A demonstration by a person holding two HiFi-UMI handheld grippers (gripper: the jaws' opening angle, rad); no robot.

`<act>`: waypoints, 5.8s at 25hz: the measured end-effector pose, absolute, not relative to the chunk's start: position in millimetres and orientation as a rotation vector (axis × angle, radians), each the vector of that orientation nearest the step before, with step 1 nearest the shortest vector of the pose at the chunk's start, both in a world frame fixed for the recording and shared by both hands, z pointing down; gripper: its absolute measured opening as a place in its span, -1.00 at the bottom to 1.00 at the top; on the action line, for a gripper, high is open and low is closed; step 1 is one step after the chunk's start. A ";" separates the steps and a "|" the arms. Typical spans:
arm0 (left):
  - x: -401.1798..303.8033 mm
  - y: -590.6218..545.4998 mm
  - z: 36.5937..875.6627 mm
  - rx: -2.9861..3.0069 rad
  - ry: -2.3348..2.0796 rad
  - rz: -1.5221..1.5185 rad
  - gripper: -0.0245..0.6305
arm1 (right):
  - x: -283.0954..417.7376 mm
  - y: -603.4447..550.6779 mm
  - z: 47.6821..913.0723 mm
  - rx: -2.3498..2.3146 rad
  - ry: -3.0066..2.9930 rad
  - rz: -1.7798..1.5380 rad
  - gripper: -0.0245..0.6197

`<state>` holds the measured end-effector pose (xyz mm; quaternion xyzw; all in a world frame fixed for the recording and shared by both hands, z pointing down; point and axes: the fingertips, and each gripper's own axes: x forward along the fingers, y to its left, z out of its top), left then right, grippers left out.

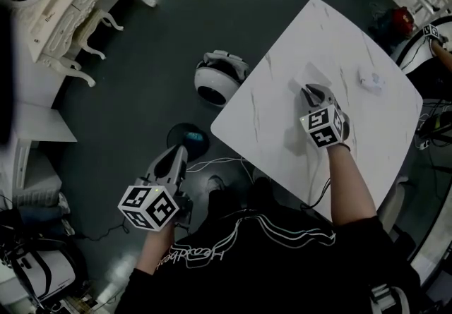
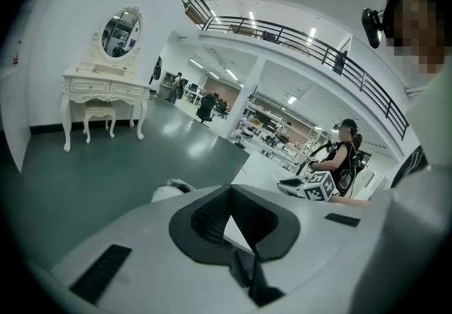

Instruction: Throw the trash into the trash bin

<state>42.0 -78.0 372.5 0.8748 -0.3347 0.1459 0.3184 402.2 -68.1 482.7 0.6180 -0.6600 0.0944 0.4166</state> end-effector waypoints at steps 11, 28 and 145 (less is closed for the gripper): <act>-28.5 -99.7 398.7 2.217 -0.924 0.275 -0.91 | 300.8 -80.5 398.0 1.634 -1.766 0.028 -0.70; -201.4 -87.0 451.4 2.008 -1.048 0.172 -0.91 | -2.9 -150.5 381.1 1.277 -2.192 -0.074 -0.70; 221.6 -54.8 388.7 2.347 -0.463 0.607 -0.91 | 609.2 35.9 441.6 2.004 -1.417 0.255 -0.53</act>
